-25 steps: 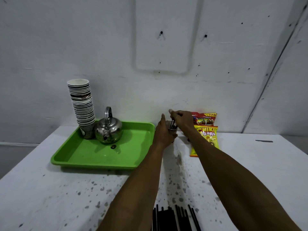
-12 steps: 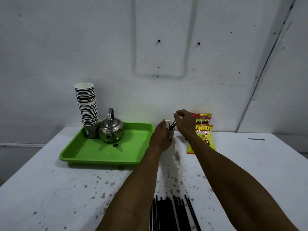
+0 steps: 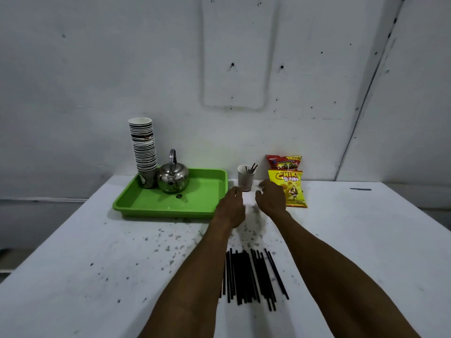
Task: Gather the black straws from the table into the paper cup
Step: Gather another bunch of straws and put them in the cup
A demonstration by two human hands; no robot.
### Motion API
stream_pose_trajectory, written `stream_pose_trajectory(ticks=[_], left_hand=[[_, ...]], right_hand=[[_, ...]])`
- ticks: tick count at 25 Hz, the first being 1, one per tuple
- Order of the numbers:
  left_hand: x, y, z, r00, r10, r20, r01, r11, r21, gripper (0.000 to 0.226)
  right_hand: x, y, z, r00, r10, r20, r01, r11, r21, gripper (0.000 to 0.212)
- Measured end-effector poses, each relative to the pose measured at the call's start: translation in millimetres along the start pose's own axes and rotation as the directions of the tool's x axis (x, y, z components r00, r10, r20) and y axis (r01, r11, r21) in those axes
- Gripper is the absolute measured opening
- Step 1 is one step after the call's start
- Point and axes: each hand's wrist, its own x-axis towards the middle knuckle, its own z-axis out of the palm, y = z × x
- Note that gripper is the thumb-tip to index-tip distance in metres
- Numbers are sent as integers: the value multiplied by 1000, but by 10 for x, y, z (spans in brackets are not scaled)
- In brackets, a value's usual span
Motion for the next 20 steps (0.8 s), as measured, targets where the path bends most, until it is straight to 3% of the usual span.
stream_pose_trajectory(ticks=[4, 10, 14, 20], left_hand=[[-416, 15, 39, 998, 35, 45, -35, 999, -6, 64], [-1039, 162, 94, 993, 3, 114, -9, 999, 53, 57], [-1301, 169, 188, 995, -49, 92, 42, 996, 81, 56], [-1475, 106, 380, 997, -54, 47, 46, 987, 152, 60]], right_hand=[[-456, -25, -181, 954, 169, 248, -114, 969, -221, 19], [-1087, -73, -519, 867, 304, 394, -223, 945, -240, 26], [-1371, -123, -602, 861, 292, 417, -212, 950, -227, 49], [-1532, -235, -598, 865, 276, 420, -164, 945, -284, 40]])
